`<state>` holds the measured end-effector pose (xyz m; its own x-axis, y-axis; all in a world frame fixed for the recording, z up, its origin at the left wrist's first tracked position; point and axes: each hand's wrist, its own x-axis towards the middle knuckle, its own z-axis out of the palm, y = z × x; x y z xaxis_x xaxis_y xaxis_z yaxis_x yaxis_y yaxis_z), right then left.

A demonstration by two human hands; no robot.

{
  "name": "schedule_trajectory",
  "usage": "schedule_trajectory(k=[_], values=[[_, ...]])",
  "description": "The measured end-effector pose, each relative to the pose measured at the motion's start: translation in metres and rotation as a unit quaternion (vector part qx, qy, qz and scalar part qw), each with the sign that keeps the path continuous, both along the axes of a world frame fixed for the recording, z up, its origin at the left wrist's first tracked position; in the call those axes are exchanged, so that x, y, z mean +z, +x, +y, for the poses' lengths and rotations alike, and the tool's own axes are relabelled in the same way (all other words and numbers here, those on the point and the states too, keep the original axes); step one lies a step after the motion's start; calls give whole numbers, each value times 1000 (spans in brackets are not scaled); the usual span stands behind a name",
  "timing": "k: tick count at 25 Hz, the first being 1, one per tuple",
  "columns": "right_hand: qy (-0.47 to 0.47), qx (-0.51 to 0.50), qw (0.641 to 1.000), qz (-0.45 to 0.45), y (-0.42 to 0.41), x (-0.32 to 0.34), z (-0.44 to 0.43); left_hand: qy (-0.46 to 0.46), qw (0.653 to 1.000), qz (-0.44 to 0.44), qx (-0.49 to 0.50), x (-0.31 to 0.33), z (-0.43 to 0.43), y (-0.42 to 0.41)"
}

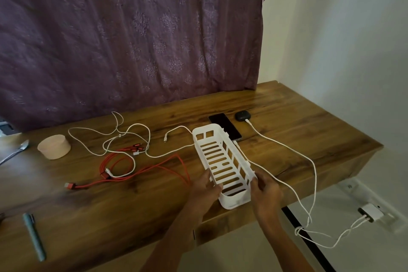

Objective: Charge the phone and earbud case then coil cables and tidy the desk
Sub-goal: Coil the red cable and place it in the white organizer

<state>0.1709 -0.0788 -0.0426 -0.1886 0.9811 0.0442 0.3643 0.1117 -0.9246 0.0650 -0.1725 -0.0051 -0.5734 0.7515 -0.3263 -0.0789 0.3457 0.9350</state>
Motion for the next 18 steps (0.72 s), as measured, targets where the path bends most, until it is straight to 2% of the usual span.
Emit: schedule_trajectory(k=[11, 18], values=[[6, 49, 999, -12, -21, -9, 26, -36, 997, 73, -1, -9, 27, -14], [-2, 62, 998, -32, -21, 3, 24, 6, 987, 156, 49, -1, 11, 1]])
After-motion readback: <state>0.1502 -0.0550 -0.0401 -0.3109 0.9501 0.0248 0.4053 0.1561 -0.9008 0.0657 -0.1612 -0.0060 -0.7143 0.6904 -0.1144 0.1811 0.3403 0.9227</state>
